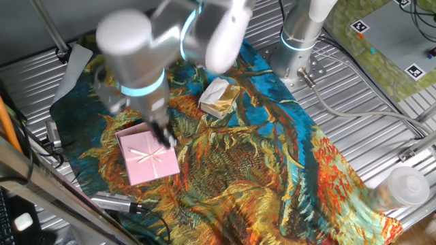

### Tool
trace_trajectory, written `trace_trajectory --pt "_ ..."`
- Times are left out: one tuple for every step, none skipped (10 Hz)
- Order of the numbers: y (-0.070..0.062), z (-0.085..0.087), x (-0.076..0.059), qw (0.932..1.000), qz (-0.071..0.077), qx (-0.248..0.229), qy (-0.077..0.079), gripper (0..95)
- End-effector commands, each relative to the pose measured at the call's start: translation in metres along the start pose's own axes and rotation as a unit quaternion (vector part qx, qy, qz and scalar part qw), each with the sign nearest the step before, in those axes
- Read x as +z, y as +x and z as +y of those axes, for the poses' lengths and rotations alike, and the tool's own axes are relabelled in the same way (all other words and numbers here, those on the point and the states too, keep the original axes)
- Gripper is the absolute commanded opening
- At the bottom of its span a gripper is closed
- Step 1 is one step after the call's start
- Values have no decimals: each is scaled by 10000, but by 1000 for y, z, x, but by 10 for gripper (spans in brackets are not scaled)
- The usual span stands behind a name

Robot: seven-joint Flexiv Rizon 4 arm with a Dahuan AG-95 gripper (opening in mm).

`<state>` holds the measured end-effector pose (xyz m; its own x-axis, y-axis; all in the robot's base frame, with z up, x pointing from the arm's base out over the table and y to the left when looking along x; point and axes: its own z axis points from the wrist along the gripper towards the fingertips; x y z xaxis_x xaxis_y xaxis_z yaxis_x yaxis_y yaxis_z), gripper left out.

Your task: Slide the outer casing onto the gift box

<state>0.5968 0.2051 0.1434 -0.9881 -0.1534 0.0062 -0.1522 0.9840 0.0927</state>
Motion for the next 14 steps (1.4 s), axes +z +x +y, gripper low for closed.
trace_trajectory --pt "-15 22 10 9999 1 111 17 0" --pt "-18 28 16 9999 -1 120 23 0" --pt "-21 32 25 9999 -22 89 48 0" --pt "-23 32 31 10000 -52 37 56 0" --pt "-25 32 36 10000 -78 3 61 0" --pt "-26 32 45 9999 -62 -88 109 0" --pt "-26 31 50 9998 -56 -131 166 0" --pt "-26 30 59 9995 -42 -173 250 0" --pt "-25 29 65 9992 -24 -213 340 0" --pt "-24 29 69 9990 -15 -231 386 0" --pt "-24 29 71 9988 -8 -244 421 0" --pt "-24 28 74 9986 -3 -274 453 0" --pt "-23 28 77 9983 4 -306 486 0" --pt "-22 27 82 9980 2 -328 539 0"
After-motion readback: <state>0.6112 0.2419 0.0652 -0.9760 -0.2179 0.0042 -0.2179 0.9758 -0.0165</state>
